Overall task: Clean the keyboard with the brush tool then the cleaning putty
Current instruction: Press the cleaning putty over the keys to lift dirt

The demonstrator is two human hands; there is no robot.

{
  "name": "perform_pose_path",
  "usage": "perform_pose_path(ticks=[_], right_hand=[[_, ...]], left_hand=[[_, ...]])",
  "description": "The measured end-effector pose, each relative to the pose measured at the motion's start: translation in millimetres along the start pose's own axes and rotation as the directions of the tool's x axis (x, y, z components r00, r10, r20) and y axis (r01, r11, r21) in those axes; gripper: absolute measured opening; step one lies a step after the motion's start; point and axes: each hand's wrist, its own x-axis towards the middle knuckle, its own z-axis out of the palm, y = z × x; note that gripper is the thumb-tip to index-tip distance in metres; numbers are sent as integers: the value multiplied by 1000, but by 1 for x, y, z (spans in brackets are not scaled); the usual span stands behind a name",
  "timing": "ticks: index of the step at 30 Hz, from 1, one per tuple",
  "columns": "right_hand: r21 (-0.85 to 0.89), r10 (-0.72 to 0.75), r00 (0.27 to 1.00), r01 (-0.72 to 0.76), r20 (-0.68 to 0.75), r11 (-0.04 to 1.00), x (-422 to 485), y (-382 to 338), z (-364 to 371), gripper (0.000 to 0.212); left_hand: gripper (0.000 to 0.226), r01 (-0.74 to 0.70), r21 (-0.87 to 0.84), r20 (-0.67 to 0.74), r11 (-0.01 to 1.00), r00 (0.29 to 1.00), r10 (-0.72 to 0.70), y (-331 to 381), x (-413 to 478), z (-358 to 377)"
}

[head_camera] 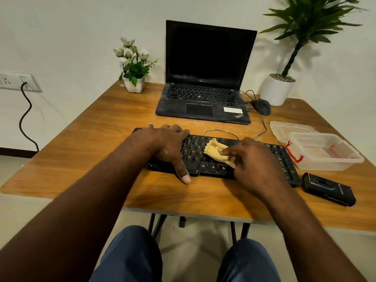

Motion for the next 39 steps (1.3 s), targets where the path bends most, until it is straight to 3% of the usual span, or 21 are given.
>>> perform_pose_path(ticks=[3,7,11,15,19,22,26,29,35,37,39], right_hand=[[107,-42,994,53,-105,993,-8,-17,12,44],[157,-216,970,232,-113,960,-27,-37,33,38],[112,-157,980,171,-126,979,-31,-7,24,44],[30,31,994,-28,-109,999,-28,32,7,47],[216,188,950,-135,-250,967,-9,31,0,41],[224,108,964,-52,-244,973,12,-13,12,41],[34,-68,991,73,-115,997,30,-46,29,43],[14,-20,992,21,-125,1000,33,-27,23,39],[114,261,950,-244,-172,963,45,28,-2,37],[159,217,960,-189,-179,969,45,17,0,38],[156,50,989,-27,-139,987,42,-6,9,39]], left_hand=[[161,27,34,6,999,1000,-27,5,-1,-3],[155,63,108,20,992,998,-66,28,-2,-8],[155,2,73,-4,997,1000,-2,37,3,-3],[156,10,45,40,999,999,-11,30,4,-8],[154,35,-6,120,999,992,-34,34,4,-18],[152,62,68,97,996,993,-69,41,6,-20],[158,71,68,63,995,995,-75,33,7,-14],[158,50,40,46,998,998,-52,26,8,-10],[159,58,25,80,998,995,-60,31,6,-13],[157,61,38,82,997,995,-64,34,5,-14],[159,67,44,84,997,994,-71,36,3,-15]])
